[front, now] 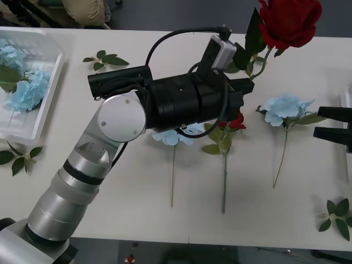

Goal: Put the red flowers into the right box and the blue flowers into the left box

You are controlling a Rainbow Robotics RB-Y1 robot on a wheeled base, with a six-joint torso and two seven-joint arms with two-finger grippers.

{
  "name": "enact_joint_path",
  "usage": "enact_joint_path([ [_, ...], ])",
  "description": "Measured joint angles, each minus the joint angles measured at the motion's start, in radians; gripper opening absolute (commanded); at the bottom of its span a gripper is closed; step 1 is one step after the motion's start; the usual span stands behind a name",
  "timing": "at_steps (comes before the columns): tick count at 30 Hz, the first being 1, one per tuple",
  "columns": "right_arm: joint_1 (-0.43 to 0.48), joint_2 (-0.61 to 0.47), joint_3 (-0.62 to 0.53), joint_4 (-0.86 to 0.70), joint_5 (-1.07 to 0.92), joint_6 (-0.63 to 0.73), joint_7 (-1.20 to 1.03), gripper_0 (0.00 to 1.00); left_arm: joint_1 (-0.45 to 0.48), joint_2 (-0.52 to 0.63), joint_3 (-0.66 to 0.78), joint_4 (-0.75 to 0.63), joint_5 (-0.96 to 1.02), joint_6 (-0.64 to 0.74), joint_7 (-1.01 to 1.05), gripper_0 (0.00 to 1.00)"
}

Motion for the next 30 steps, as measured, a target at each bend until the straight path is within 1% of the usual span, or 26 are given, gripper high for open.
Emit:
enact_joint_path([
  [3,0.057,0.037,0.000,0.000,-0.042,-0.012,0.004,0.75,0.000,0.000,0.000,0.000,0.000,0.000,0.000,0.00],
  [6,0.090,0.075,0.001,0.000,-0.079,-0.012,0.004,0.76,0.000,0.000,0.000,0.000,0.000,0.000,0.000,0.00],
  [10,0.096,0.120,0.010,0.000,-0.100,-0.015,0.004,0.76,0.000,0.000,0.000,0.000,0.000,0.000,0.000,0.00],
  [13,0.094,0.141,0.057,0.000,-0.115,-0.048,0.004,0.76,0.000,0.000,0.000,0.000,0.000,0.000,0.000,0.00],
  [19,0.050,0.148,0.187,0.000,-0.116,-0.108,0.004,0.76,0.000,0.000,0.000,0.000,0.000,0.000,0.000,0.00],
  [30,-0.082,0.164,0.406,0.000,-0.115,-0.266,0.004,0.76,0.000,0.000,0.000,0.001,0.000,0.000,0.000,0.00],
])
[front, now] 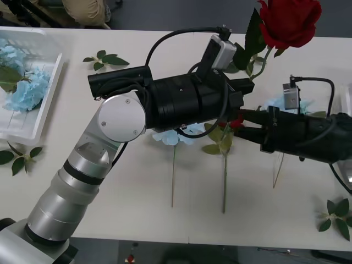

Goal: Put the red flowers into the right box and the blue flowers into the left box

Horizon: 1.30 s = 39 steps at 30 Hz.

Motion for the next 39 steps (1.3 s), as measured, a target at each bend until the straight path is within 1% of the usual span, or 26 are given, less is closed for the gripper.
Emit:
enact_joint_path([
  [7,-0.056,0.037,0.129,0.000,0.004,-0.108,0.000,0.76,0.000,0.000,0.000,0.000,0.000,0.000,0.000,0.00],
  [8,-0.059,0.039,0.143,0.002,0.000,-0.126,0.000,0.74,0.000,0.001,0.002,0.001,0.000,-0.002,0.000,0.00],
  [10,-0.062,0.039,0.161,0.003,0.000,-0.157,0.000,0.54,0.001,0.006,0.009,0.003,0.000,-0.006,0.000,0.00],
  [11,-0.063,0.039,0.168,0.003,0.000,-0.169,0.000,0.38,0.002,0.007,0.011,0.004,0.000,-0.006,0.000,0.00],
  [13,-0.063,0.039,0.180,0.003,0.000,-0.193,0.000,0.21,0.003,0.007,0.015,0.009,0.000,-0.006,0.000,0.00],
  [14,-0.063,0.039,0.184,0.004,0.001,-0.202,0.000,0.07,0.004,0.008,0.015,0.011,0.000,-0.006,0.000,0.00],
  [15,-0.063,0.039,0.186,0.004,0.003,-0.206,0.000,0.02,0.004,0.008,0.016,0.013,0.000,-0.007,0.000,0.00],
  [16,-0.063,0.039,0.186,0.005,0.011,-0.209,0.000,0.00,0.004,0.009,0.016,0.014,0.000,-0.007,0.000,0.00],
  [28,-0.063,0.039,0.185,0.005,0.035,-0.209,0.000,0.00,0.004,0.013,0.016,0.016,-0.001,-0.007,0.000,0.00],
  [29,-0.063,0.039,0.185,0.005,0.036,-0.209,0.000,0.00,0.004,0.013,0.016,0.016,-0.001,-0.007,0.000,0.05],
  [30,-0.063,0.039,0.185,0.005,0.036,-0.209,0.000,0.00,0.004,0.013,0.016,0.016,-0.001,-0.007,0.000,0.25],
  [31,-0.063,0.039,0.185,0.005,0.036,-0.208,0.000,0.00,0.004,0.013,0.017,0.017,-0.002,-0.009,0.000,0.90],
  [32,-0.063,0.039,0.185,0.005,0.036,-0.206,0.000,0.00,0.004,0.013,0.020,0.019,-0.005,-0.013,0.000,1.00],
  [39,-0.063,0.038,0.185,0.005,0.039,-0.204,0.000,0.00,0.005,0.014,0.047,0.022,-0.006,-0.014,0.000,1.00],
])
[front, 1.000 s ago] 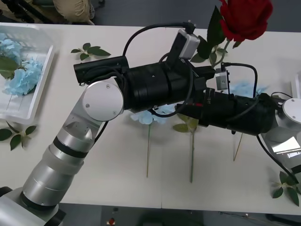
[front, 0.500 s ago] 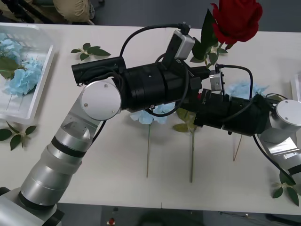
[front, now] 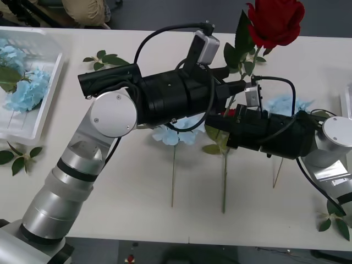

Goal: Put the red flowers into the right box and the blue flowers into the left box

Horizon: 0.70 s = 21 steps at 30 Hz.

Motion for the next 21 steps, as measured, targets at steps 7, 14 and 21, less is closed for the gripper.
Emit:
enact_joint_path([
  [7,0.000,-0.027,0.001,0.000,0.019,0.000,0.000,0.00,0.000,0.002,-0.019,0.000,0.010,0.000,0.000,1.00],
  [14,0.000,-0.113,-0.001,0.000,0.020,0.046,0.000,0.00,0.000,0.002,-0.051,0.000,0.010,0.000,0.000,1.00],
  [21,0.040,-0.239,-0.148,0.000,0.063,0.228,-0.127,0.00,0.002,0.001,-0.051,0.000,0.010,0.000,0.000,1.00],
])
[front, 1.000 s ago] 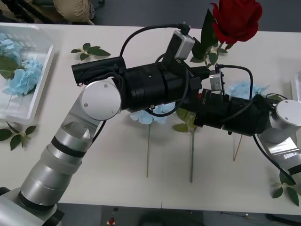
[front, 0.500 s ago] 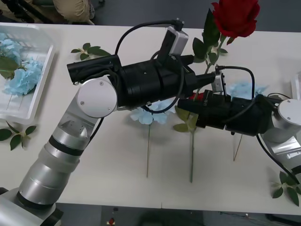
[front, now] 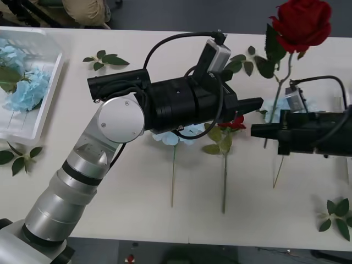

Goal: Put the red flowers into the right box and the blue flowers into the left box

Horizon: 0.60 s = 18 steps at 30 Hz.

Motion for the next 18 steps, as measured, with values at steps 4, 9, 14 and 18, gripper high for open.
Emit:
enact_joint_path([
  [4,0.047,-0.057,-0.183,0.000,0.060,0.178,-0.395,0.00,0.014,0.002,0.004,0.000,0.045,-0.017,0.000,1.00],
  [9,0.082,-0.102,-0.425,0.000,0.219,0.389,-0.550,0.00,0.021,0.032,0.064,0.001,0.121,0.046,0.000,1.00],
  [14,0.083,-0.123,-0.595,0.000,0.341,0.511,-0.848,0.00,0.023,0.093,0.143,0.001,0.133,0.193,0.025,1.00],
  [18,0.083,-0.176,-0.611,0.000,0.443,0.523,-0.919,0.00,0.047,0.154,0.149,0.001,0.113,0.237,0.237,1.00],
])
